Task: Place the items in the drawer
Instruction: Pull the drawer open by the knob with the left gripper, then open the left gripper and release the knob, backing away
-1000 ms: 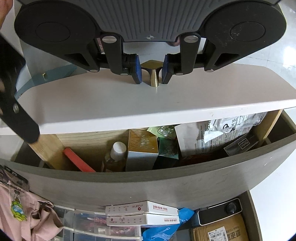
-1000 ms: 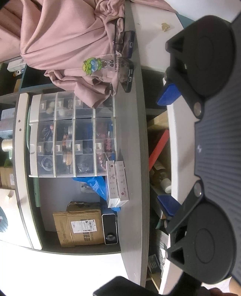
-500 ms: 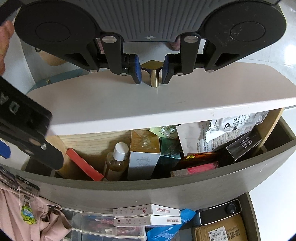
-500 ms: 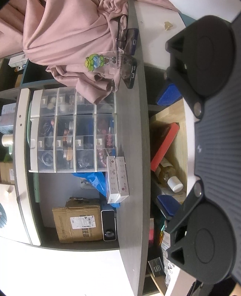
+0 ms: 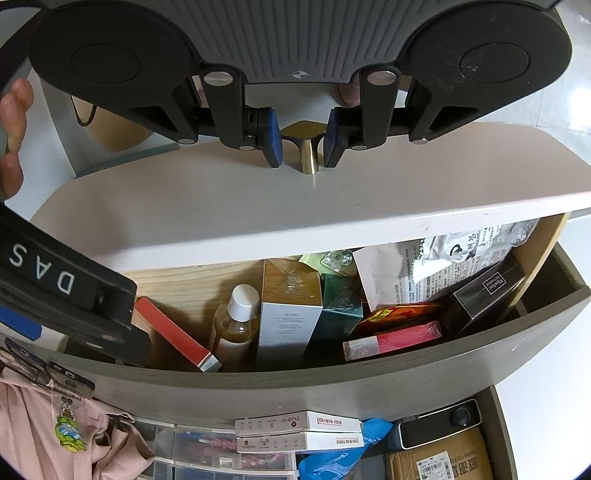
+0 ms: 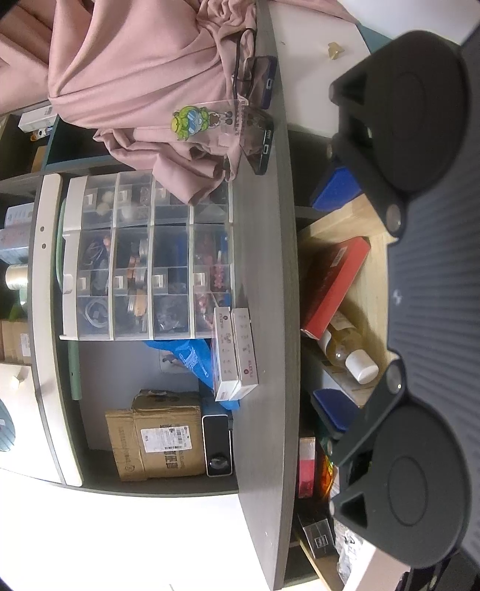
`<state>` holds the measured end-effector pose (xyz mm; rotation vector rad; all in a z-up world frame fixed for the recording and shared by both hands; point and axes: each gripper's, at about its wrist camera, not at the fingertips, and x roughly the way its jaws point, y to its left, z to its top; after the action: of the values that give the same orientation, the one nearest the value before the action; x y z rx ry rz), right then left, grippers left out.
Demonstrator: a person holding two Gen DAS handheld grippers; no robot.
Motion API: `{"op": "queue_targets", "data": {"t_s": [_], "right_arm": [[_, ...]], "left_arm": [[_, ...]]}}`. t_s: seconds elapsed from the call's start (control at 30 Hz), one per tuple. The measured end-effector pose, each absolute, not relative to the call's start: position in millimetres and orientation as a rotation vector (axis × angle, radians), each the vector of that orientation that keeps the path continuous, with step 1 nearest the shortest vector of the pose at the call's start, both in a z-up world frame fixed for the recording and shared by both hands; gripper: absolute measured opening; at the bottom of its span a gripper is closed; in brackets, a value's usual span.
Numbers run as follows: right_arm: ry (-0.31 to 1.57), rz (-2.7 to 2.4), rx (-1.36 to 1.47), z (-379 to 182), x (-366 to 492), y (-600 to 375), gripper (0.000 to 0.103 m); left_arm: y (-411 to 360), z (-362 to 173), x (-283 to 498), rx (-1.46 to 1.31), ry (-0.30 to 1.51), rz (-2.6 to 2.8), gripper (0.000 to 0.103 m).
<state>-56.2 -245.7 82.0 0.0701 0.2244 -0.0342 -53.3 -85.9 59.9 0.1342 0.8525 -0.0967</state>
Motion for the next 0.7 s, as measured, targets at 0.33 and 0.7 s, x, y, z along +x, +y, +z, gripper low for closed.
{"op": "queue_targets", "data": {"t_s": [0.33,0.7], "right_arm": [[0.231,-0.027,0.073,81.9,-60.9,-244.8,0.103],[0.234,-0.034,0.072,84.7,-64.5,-245.6,0.103]], "left_arm": [[-85.8,63.2,-55.6,0.126,0.866,-0.103,0.025],[-67.1,63.5,-51.8,0.053,0.872,-0.163,0.033]]}}
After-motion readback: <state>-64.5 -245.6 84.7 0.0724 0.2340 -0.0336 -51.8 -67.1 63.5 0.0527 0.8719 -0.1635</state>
